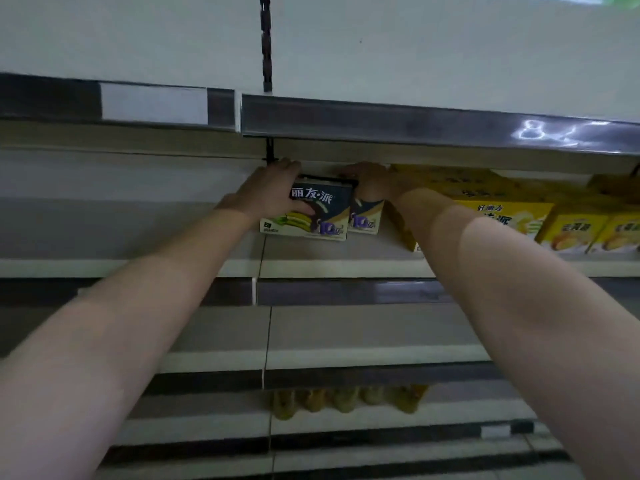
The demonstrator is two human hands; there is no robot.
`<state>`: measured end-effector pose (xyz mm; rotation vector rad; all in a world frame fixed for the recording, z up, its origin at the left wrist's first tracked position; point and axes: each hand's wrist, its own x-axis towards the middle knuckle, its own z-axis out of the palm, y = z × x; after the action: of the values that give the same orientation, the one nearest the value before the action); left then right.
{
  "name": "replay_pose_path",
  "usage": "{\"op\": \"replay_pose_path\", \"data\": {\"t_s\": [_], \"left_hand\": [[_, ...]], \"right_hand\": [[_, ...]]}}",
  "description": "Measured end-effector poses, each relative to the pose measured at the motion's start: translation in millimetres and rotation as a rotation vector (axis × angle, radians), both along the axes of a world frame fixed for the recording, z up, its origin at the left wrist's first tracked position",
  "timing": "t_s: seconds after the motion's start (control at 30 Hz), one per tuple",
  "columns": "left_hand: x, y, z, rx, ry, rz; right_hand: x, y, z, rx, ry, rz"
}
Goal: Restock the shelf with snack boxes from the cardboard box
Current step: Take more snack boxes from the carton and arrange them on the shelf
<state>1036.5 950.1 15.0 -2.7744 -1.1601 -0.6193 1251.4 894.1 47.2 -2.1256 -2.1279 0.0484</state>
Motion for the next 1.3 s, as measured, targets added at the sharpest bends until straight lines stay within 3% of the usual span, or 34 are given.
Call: {"op": "replay_pose_path", "data": {"t_s": [0.1, 0.37, 0.57, 0.67, 0.83, 1.0, 1.13, 1.3], "left_hand": [[-3.1, 5.3, -3.0, -0.002, 0.001, 0.056], [-0.6, 7.4, 6.7, -0.246, -0.071, 0.068], [0.7, 6.2, 9.8, -0.265, -0.009, 0.036], [2.9, 2.7, 9.5, -0.292, -0.005, 0.015], [10.6, -5.5, 8.5, -0.318, -0.011, 0.007], [17.3, -12.7, 5.5, -0.341, -0.082, 0.082], [30.2, -22.0, 4.1, -0.322, -0.158, 0.133], [32.1, -23.2, 3.4, -0.324, -0.184, 0.13]], "right_hand": [[7.5, 2.2, 4.3, 0.034, -0.031, -0.012], [10.9, -8.9, 15.1, 0.077, 0.022, -0.205], [14.4, -23.9, 10.8, 0.043, 0.291, -0.348], [13.3, -29.6, 8.7, 0.176, 0.222, -0.341], [3.3, -38.2, 3.5, 0.135, 0.169, -0.306], [0.9, -50.6, 2.4, -0.036, 0.442, -0.243], [0.7, -54.7, 3.8, -0.142, 0.484, -0.181], [-3.3, -50.9, -8.8, 0.052, 0.276, -0.163]]}}
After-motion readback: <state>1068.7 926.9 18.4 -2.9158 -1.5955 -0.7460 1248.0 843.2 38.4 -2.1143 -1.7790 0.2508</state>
